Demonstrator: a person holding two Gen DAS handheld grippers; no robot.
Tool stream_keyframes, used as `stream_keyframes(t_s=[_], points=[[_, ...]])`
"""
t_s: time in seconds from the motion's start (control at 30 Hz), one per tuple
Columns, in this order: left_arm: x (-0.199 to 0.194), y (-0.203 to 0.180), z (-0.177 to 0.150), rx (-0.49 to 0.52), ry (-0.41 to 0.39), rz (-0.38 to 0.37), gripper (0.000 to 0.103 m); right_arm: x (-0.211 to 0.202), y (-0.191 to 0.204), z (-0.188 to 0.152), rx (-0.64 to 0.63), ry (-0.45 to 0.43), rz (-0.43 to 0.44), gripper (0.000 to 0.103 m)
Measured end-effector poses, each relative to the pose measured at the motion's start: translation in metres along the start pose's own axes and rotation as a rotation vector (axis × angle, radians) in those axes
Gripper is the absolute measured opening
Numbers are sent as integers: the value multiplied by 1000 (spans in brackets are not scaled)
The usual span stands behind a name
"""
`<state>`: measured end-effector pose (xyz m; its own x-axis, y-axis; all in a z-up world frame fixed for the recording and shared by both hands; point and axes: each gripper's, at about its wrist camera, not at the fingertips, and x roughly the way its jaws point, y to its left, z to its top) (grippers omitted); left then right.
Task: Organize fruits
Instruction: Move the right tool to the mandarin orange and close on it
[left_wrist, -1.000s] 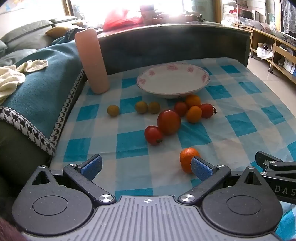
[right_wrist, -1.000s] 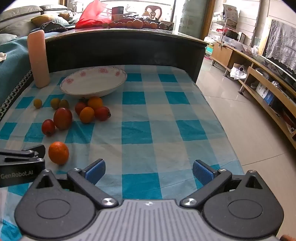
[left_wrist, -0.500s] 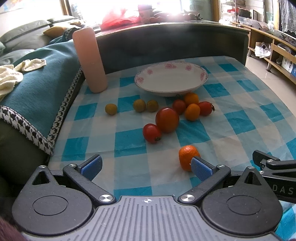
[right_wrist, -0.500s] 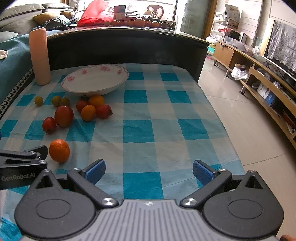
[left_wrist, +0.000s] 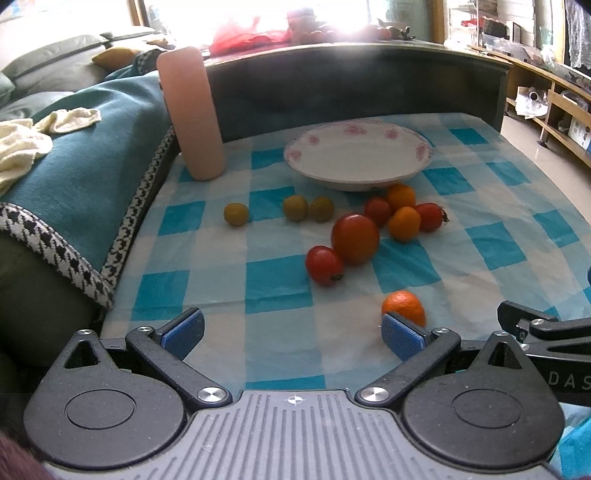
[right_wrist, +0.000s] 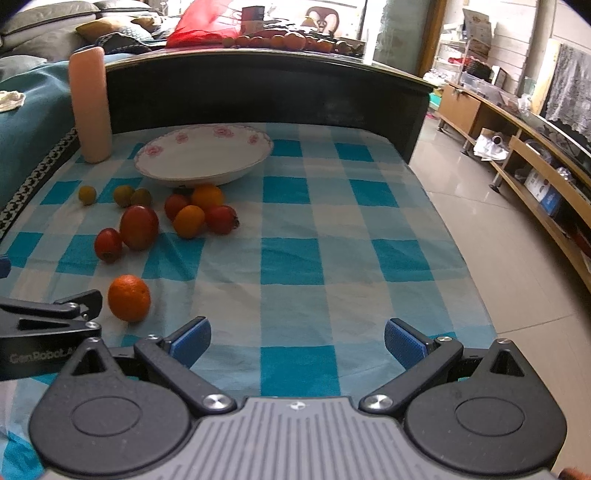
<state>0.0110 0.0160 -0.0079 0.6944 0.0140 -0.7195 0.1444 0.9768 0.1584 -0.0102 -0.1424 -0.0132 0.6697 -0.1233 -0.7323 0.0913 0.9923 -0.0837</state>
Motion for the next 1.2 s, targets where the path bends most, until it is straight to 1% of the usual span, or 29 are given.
stream_keyframes(t_s=[0.17,0.37,0.43,0.53,0.6,0.77,0.83,0.9,1.0,1.07,1.13,1.2], points=[[2,9,3,12,-9,34,103,3,8,6,-13,-3,50,103],[6,23,5,-3,-3,65,103,9,24,14,-54,-21,113,103],[6,26,6,-2,-3,78,103,12,29,17,-63,-23,138,101],[5,32,8,-8,-7,87,103,17,38,20,-77,-22,176,96],[3,35,8,-10,-10,97,103,18,43,23,-88,-24,207,91],[6,38,7,8,-2,127,103,20,52,26,-111,-32,276,81],[7,41,7,-2,6,123,103,22,55,27,-113,-21,302,79],[6,45,7,-23,5,118,103,25,59,27,-124,-8,328,75],[5,48,7,-44,6,110,103,25,64,26,-145,4,348,71],[5,47,7,-40,6,109,103,28,67,25,-155,19,351,69],[6,46,8,-29,6,105,103,31,67,25,-150,34,372,68],[6,44,8,-21,3,102,103,35,71,27,-152,48,393,64]])
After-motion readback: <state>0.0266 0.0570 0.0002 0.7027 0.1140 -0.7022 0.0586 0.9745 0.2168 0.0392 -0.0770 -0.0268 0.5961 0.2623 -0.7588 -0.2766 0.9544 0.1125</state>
